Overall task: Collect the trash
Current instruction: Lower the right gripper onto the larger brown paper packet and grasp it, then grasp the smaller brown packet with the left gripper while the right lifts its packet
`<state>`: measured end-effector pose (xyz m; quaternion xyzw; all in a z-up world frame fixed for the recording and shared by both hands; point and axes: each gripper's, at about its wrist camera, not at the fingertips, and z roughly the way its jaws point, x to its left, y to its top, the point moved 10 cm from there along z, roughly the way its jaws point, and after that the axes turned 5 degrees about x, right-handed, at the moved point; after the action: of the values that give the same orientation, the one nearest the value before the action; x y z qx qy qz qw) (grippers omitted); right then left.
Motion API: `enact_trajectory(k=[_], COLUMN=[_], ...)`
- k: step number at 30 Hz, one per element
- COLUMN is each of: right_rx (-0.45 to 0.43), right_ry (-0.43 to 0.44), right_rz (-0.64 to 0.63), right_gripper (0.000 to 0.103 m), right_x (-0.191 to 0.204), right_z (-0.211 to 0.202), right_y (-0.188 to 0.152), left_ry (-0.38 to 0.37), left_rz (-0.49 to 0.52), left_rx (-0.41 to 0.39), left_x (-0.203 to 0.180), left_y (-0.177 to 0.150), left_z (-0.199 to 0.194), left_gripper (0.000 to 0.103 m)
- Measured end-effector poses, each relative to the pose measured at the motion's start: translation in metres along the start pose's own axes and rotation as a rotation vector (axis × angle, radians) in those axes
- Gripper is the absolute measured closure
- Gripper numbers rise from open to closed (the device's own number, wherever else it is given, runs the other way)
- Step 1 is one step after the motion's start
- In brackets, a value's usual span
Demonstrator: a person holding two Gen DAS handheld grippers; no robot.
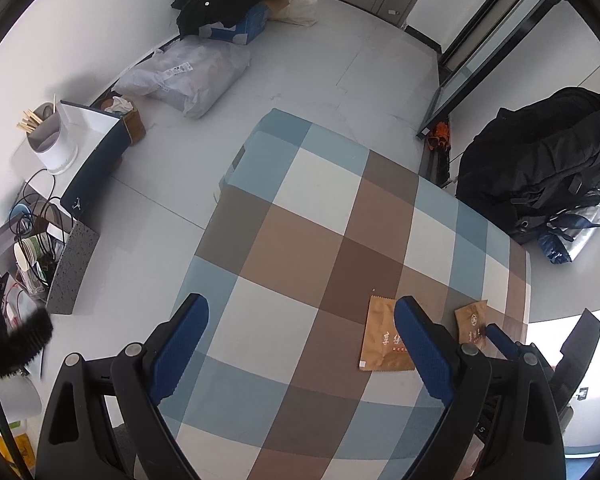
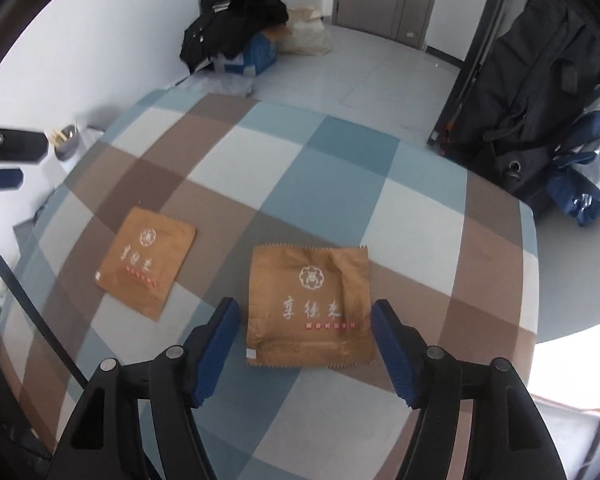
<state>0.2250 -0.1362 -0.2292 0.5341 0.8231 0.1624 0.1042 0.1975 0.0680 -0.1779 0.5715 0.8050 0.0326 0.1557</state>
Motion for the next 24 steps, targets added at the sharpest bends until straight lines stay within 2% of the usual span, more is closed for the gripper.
enact_trajectory(k=[6, 14, 17, 24], right_rx=[-0.009, -0.016, -0.021, -0.031], right_ry=[0.012, 0.027, 0.089, 0.154], right_rz=[-0.013, -0.003, 0.044, 0.061], right_gripper=[0.051, 0.055, 0.056, 0.072], right_x=[0.003, 0.001, -0.001, 0.001], right_z=[0.002, 0.000, -0.003, -0.010], right_y=[0.002, 0.002, 0.004, 0.003], left_ry=[-0.001, 0.001, 0.007, 0.019], left_rz=[-0.007, -0.009, -0.007, 0.040], left_rx=[0.017, 0.036, 0.039, 0.060], left_x=[0.002, 0.003, 0.005, -0.002], left_y=[0.000, -0.003, -0.004, -0.011], left_z=[0.004, 0.008, 0.009, 0.017], left_gripper=[0.011, 0.011, 0.011, 0.011])
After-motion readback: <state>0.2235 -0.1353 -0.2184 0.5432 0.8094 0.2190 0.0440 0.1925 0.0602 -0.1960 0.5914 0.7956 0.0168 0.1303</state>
